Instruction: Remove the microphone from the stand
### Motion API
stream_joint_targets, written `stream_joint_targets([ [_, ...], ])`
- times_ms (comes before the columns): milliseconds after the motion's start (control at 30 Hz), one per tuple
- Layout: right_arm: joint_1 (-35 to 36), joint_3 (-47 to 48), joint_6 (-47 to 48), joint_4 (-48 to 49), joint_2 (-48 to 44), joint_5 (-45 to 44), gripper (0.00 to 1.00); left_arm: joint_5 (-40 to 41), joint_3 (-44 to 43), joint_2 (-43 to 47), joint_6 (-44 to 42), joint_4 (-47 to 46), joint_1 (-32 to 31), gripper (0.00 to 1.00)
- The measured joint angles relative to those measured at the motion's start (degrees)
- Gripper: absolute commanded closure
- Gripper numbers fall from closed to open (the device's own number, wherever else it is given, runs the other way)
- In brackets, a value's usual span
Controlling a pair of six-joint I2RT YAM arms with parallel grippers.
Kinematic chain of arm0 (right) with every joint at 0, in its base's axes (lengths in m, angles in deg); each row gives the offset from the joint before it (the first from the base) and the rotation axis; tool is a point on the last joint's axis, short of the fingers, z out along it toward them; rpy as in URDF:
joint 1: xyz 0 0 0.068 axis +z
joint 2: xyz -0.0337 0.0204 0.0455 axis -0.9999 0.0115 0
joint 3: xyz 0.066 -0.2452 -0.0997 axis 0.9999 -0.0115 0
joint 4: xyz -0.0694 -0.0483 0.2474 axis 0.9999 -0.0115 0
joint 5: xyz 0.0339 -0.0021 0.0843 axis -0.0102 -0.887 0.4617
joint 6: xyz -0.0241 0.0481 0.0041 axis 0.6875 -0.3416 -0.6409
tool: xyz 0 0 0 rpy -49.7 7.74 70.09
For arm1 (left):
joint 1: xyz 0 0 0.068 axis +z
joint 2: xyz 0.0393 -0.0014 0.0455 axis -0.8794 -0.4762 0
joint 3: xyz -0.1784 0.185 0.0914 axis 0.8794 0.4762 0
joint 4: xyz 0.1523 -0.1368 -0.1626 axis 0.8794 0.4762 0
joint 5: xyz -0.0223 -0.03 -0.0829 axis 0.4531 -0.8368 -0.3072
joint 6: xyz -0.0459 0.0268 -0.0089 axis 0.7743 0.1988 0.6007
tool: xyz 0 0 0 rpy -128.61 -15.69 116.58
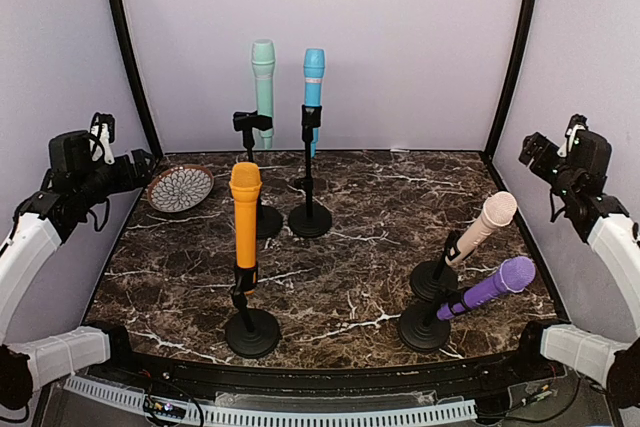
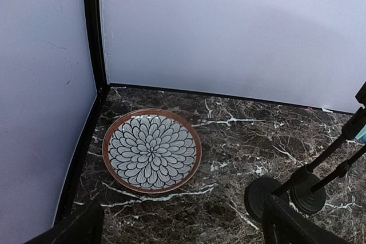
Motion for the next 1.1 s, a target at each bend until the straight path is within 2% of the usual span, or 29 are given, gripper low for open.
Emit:
stream_joint_targets([
  [233,0.0,6.71,0.07,-6.38,-2.03,3.82,0.01,-3.5,0.31,0.02,1.73,2.34,0.0,0.01],
  [467,0.0,13.49,-0.42,-8.37,-0.39,11.45,0.01,-15.82,1.84,0.13,5.55,4.15,-0.07,0.02],
  [567,0.0,17.25,-2.03,-8.35,2.97,16.09,0.01,-18.43,1.57,0.68,7.17,7.41,-1.25,0.04],
  [733,0.42,24.63,-4.74,-9.42,10.1,22.01,0.01,-20.65,-1.95,0.87,9.64,15.58,-8.79,0.07],
  [900,1.73,32.7,-4.42,-14.4,16.13,24.41,0.01,-22.53,-4.39,-0.15,10.08,17.99,-17.88,0.09],
  [1100,3.65,31.06,-3.39,-16.83,15.34,25.24,0.01,-22.1,-0.42,4.2,11.15,17.73,-26.71,0.12],
])
